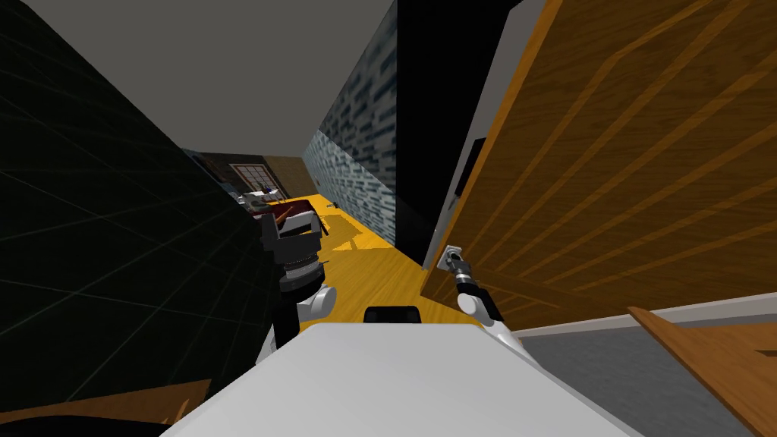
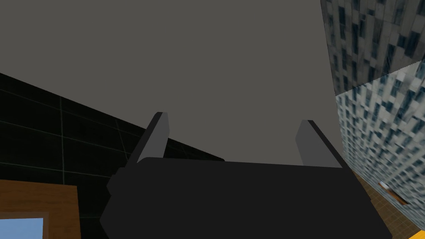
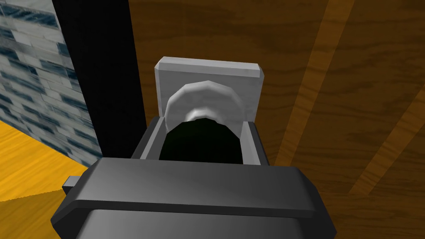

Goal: Pull the door open

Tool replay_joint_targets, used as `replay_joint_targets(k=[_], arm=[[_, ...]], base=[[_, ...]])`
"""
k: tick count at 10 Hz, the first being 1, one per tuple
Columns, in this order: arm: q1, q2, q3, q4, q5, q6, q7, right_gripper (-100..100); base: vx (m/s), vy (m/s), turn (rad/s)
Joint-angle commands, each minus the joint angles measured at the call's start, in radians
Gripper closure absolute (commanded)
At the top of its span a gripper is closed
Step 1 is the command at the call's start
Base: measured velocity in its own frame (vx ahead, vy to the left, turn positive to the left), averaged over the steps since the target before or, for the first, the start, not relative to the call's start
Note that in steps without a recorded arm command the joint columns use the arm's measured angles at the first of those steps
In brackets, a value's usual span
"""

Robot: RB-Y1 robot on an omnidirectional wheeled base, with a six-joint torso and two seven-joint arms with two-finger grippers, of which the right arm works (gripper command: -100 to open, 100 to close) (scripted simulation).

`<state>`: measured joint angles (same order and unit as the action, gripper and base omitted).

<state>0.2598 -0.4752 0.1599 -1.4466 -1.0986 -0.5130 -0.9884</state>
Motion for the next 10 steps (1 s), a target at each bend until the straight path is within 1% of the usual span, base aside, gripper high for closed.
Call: replay_joint_targets(k=[1, 3, 6, 8, 10], arm=[[0.018, -0.009, 0.031, -0.030, 0.011, -0.005, -0.012, 100], [0.027, -0.015, 0.040, -0.041, 0.015, -0.009, -0.017, 100], [0.059, -0.034, 0.072, -0.077, 0.028, -0.022, -0.033, 100], [0.076, -0.044, 0.088, -0.096, 0.035, -0.029, -0.042, 100], [0.091, -0.053, 0.104, -0.113, 0.041, -0.036, -0.050, 100]], base=[[-0.060, -0.036, 0.070], [-0.052, -0.022, 0.036], [-0.080, -0.036, 0.042], [-0.147, -0.064, 0.070], [-0.192, -0.060, 0.020]])
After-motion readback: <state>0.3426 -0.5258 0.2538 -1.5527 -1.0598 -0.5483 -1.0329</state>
